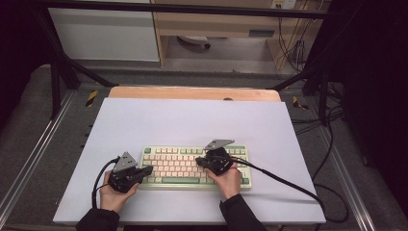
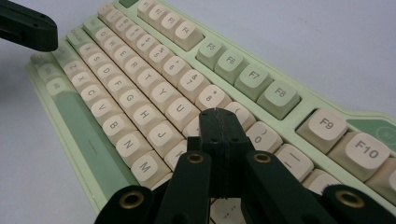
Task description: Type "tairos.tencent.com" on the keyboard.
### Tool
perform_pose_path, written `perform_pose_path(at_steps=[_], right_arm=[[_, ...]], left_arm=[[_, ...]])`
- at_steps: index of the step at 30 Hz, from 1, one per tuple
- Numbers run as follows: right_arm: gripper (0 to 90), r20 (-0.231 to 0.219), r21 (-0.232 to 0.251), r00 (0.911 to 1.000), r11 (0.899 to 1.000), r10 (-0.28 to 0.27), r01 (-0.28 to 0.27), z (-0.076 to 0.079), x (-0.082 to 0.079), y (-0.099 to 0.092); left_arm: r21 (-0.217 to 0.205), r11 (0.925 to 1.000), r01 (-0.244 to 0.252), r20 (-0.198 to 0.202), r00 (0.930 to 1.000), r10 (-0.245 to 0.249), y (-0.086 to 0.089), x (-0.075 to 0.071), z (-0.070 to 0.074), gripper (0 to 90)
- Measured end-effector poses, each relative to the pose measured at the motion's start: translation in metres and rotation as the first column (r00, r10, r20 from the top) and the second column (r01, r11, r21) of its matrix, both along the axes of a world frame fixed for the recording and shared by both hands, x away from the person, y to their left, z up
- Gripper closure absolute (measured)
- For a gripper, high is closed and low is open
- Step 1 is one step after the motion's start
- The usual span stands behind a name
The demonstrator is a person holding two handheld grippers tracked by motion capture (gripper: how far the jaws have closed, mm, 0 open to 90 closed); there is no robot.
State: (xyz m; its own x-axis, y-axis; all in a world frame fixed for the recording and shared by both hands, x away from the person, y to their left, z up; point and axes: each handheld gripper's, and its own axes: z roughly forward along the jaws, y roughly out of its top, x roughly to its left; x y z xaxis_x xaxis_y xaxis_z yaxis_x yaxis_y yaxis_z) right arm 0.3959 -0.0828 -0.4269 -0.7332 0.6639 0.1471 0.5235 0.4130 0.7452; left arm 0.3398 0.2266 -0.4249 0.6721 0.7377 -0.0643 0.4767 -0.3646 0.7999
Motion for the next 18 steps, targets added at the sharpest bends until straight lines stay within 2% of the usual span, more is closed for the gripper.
perform_pose_path(at_steps=[11,12,18], right_arm=[[90.0,0.01,-0.019,1.0,1.0,0.0,0.0,-0.003,0.0,0.001],[90.0,0.002,-0.019,1.0,1.0,0.001,-0.001,-0.002,-0.001,0.0],[90.0,0.022,-0.001,0.9998,1.0,0.003,-0.003,0.007,-0.004,-0.003]], left_arm=[[-0.002,1.0,-0.003,0.001,1.0,0.003,0.001,0.0,0.0,90.0],[-0.002,1.0,-0.004,0.001,1.0,0.004,0.001,0.0,0.0,90.0],[-0.003,1.0,-0.004,0.002,1.0,0.004,0.001,0.0,0.0,90.0]])
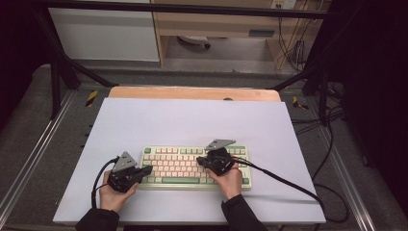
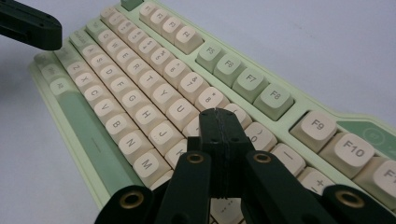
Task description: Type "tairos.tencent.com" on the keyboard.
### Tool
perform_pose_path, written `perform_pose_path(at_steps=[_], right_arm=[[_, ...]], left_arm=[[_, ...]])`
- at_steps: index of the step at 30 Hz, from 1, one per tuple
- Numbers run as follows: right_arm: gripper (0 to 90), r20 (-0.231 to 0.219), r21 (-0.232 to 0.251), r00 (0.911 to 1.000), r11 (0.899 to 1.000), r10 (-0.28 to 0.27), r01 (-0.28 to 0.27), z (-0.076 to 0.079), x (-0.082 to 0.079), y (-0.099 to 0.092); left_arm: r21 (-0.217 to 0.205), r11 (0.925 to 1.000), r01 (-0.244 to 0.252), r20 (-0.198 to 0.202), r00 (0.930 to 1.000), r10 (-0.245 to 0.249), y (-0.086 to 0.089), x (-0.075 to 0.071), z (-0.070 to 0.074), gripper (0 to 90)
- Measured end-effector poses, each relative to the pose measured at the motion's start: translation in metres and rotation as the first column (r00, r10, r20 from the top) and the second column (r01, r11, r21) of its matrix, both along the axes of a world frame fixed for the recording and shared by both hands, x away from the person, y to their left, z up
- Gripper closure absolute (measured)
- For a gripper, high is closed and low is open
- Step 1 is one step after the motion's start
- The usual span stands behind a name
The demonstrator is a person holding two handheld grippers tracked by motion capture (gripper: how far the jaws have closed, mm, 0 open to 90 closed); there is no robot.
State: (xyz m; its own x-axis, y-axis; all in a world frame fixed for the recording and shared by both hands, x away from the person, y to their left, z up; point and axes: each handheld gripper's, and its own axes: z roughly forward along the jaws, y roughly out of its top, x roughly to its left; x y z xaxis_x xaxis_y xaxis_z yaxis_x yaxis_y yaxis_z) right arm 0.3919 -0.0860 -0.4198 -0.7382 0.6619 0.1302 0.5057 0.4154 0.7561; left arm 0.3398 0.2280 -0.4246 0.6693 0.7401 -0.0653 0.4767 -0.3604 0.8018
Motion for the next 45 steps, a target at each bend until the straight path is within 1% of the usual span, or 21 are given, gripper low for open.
perform_pose_path(at_steps=[2,8,14,17,21,33,42,45], right_arm=[[90.0,0.011,0.001,0.9999,1.0,0.004,-0.005,0.003,-0.002,-0.002],[90.0,0.022,0.015,0.9996,1.0,0.017,-0.017,0.013,-0.009,-0.005],[90.0,0.035,0.02,0.999,0.999,0.028,-0.029,0.017,-0.015,-0.006],[90.0,0.03,0.026,0.9989,0.999,0.035,-0.036,0.017,-0.017,-0.005],[90.0,0.03,0.032,0.9987,0.999,0.041,-0.042,0.016,-0.02,-0.003],[90.0,0.0,0.044,0.9983,0.997,0.057,-0.057,0.004,-0.023,0.005],[90.0,-0.021,0.044,0.9974,0.997,0.069,-0.068,-0.004,-0.024,0.01],[90.0,-0.022,0.047,0.9969,0.996,0.075,-0.074,-0.007,-0.024,0.011]], left_arm=[[-0.002,1.0,-0.001,0.0,1.0,0.001,0.0,0.0,0.0,90.0],[0.0,1.0,-0.001,0.001,1.0,0.001,0.0,0.0,0.0,89.9],[0.0,1.0,-0.002,0.001,1.0,0.002,0.0,0.0,0.0,90.0],[0.002,1.0,0.0,0.001,1.0,0.0,-0.001,0.0,0.0,90.0],[0.003,1.0,0.001,0.001,1.0,-0.001,-0.001,0.0,0.0,90.0],[0.002,1.0,0.002,0.001,1.0,-0.002,-0.002,0.0,0.0,89.9],[0.003,1.0,0.005,0.001,1.0,-0.005,-0.002,0.0,0.0,89.9],[0.002,1.0,0.005,0.001,1.0,-0.005,-0.002,0.0,0.0,90.0]])
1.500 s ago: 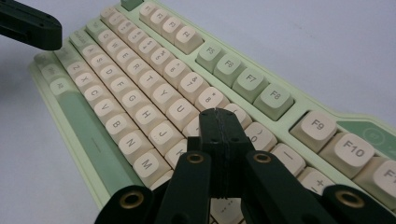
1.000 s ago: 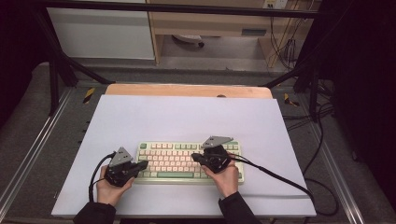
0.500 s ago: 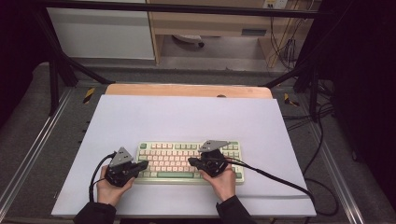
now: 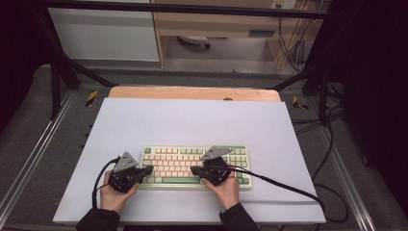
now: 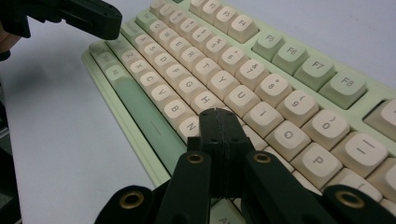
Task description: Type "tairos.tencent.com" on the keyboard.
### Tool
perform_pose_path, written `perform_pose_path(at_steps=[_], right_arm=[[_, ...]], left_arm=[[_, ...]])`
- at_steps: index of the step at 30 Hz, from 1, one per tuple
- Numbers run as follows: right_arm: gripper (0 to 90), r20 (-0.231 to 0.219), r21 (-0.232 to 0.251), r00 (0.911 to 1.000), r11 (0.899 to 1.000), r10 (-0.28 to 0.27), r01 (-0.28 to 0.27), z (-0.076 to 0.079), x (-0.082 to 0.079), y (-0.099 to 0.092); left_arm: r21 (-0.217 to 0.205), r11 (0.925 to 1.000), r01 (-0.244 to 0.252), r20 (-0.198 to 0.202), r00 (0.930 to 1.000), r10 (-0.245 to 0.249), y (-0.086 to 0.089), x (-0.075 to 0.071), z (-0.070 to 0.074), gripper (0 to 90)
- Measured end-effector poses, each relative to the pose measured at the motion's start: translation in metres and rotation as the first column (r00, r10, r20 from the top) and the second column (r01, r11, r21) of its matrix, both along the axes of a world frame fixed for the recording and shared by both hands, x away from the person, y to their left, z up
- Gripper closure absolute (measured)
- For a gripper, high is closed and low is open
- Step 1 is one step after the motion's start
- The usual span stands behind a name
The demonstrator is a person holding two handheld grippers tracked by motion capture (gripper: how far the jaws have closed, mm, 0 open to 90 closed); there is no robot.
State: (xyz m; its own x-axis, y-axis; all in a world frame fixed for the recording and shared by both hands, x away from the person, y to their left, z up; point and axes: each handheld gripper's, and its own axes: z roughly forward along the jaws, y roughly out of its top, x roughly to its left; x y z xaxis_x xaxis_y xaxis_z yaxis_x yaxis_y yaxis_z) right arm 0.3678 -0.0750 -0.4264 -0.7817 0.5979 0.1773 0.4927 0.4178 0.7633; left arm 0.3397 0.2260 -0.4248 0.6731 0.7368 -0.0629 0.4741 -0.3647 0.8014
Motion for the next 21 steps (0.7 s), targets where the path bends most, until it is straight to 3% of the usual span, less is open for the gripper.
perform_pose_path(at_steps=[21], right_arm=[[90.0,-0.01,-0.008,0.9999,1.0,0.013,-0.013,-0.0095,-0.0005,0.0038]], left_arm=[[-0.001,1.0,0.0,-0.001,1.0,0.0,-0.0007,-0.0002,-0.0002,90.0]])
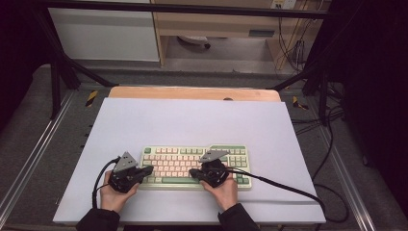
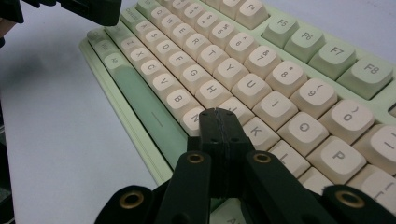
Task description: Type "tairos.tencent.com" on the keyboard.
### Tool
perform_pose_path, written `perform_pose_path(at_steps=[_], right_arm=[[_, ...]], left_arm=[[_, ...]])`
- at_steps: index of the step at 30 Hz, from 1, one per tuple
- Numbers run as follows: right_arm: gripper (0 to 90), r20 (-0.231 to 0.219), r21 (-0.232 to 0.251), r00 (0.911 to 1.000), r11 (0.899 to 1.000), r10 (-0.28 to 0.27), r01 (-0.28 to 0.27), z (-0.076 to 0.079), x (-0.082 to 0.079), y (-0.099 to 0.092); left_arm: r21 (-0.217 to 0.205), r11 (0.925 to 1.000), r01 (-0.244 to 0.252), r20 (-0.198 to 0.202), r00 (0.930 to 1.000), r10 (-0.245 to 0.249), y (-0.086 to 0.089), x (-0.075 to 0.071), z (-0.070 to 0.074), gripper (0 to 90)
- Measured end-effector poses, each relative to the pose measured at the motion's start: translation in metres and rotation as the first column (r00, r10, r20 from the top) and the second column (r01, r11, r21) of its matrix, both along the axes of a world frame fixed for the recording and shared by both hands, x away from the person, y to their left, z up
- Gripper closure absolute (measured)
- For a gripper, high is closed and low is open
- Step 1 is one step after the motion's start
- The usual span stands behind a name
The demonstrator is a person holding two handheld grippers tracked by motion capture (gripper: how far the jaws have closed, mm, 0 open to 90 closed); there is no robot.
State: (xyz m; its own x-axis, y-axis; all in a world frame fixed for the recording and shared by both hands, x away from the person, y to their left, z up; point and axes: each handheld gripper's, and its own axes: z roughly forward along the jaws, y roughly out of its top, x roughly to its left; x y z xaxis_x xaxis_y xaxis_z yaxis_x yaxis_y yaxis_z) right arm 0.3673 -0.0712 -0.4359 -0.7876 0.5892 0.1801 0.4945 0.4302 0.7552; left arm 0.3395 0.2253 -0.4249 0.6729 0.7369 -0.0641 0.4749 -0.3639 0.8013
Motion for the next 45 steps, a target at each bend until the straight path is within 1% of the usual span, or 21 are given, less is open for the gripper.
perform_pose_path(at_steps=[4,7,10,12,15,16,18,19,21,22,25,28,31,33,35,38,40,41,42,45], right_arm=[[90.0,0.003,0.002,1.0,1.0,0.0,0.0,0.002,-0.001,-0.001],[90.0,0.013,0.013,0.9999,1.0,0.0,0.0,0.007,-0.001,-0.004],[90.0,0.029,0.005,0.9996,1.0,-0.006,0.005,0.015,-0.001,-0.01],[90.0,0.042,0.012,0.999,1.0,-0.015,0.015,0.02,0.0,-0.016],[89.1,0.044,0.022,0.9981,0.999,-0.044,0.043,0.027,0.0,-0.031],[88.1,0.053,0.023,0.9972,0.998,-0.053,0.052,0.028,0.0,-0.036],[86.0,0.051,0.028,0.9958,0.997,-0.076,0.075,0.032,-0.001,-0.047],[83.7,0.054,0.027,0.995,0.996,-0.084,0.083,0.033,0.0,-0.053],[77.8,0.054,0.02,0.9934,0.995,-0.101,0.1,0.035,0.0,-0.064],[74.5,0.059,0.022,0.9926,0.994,-0.107,0.105,0.035,0.0,-0.069],[61.9,0.048,0.025,0.9901,0.991,-0.132,0.13,0.034,-0.001,-0.087],[45.8,0.049,0.033,0.9859,0.987,-0.16,0.159,0.032,-0.004,-0.106],[32.3,0.051,0.022,0.9823,0.984,-0.18,0.179,0.029,-0.006,-0.124],[24.9,0.03,0.027,0.9808,0.981,-0.193,0.192,0.027,-0.008,-0.136],[20.2,0.031,0.034,0.9789,0.979,-0.202,0.201,0.023,-0.009,-0.148],[11.8,0.034,0.045,0.9736,0.974,-0.226,0.224,0.017,-0.012,-0.163],[7.5,0.029,0.044,0.9713,0.971,-0.236,0.235,0.013,-0.014,-0.172],[7.3,0.025,0.044,0.9702,0.97,-0.241,0.24,0.011,-0.015,-0.176],[7.0,0.017,0.04,0.972,0.971,-0.234,0.234,0.009,-0.016,-0.179],[5.2,0.006,0.038,0.9717,0.971,-0.236,0.236,0.001,-0.019,-0.189]], left_arm=[[-0.001,1.0,0.002,0.0,1.0,-0.002,0.0,0.0,0.0,89.9],[-0.004,1.0,0.001,0.007,1.0,-0.001,0.0,-0.001,0.001,89.9],[-0.008,1.0,0.004,0.012,0.9999,-0.004,0.001,-0.002,0.003,89.9],[-0.015,0.9999,0.003,0.015,0.9999,-0.003,0.002,-0.002,0.005,89.9],[-0.021,0.9998,0.005,0.024,0.9997,-0.005,0.004,-0.003,0.007,89.5],[-0.023,0.9997,0.004,0.025,0.9997,-0.004,0.004,-0.003,0.008,88.4],[-0.022,0.9997,0.005,0.024,0.9997,-0.005,0.005,-0.002,0.009,84.1],[-0.023,0.9997,0.007,0.023,0.9997,-0.006,0.006,-0.002,0.01,81.6],[-0.017,0.9998,0.001,0.019,0.9998,-0.001,0.007,-0.001,0.01,74.1],[-0.013,0.9999,-0.003,0.023,0.9997,0.003,0.008,-0.001,0.011,69.7],[-0.005,0.9999,-0.01,0.026,0.9996,0.01,0.011,0.001,0.011,56.0],[-0.003,0.9998,-0.018,0.024,0.9995,0.018,0.016,0.001,0.011,46.4],[-0.009,0.9997,-0.024,0.026,0.9994,0.025,0.023,0.001,0.01,37.9],[-0.028,0.9994,-0.019,0.019,0.9996,0.02,0.028,0.001,0.009,31.6],[-0.03,0.9994,-0.014,0.013,0.9998,0.014,0.033,0.0,0.007,25.5],[-0.01,0.9998,-0.02,0.006,0.9998,0.02,0.039,-0.002,0.003,17.8],[0.001,0.9997,-0.024,0.0,0.9997,0.024,0.042,-0.002,0.001,15.3],[0.007,0.9996,-0.029,-0.001,0.9996,0.029,0.044,-0.002,-0.001,13.9],[0.013,0.9995,-0.03,-0.003,0.9995,0.03,0.046,-0.003,-0.002,12.5],[0.02,0.9993,-0.031,-0.006,0.9995,0.031,0.051,-0.003,-0.005,11.1]])
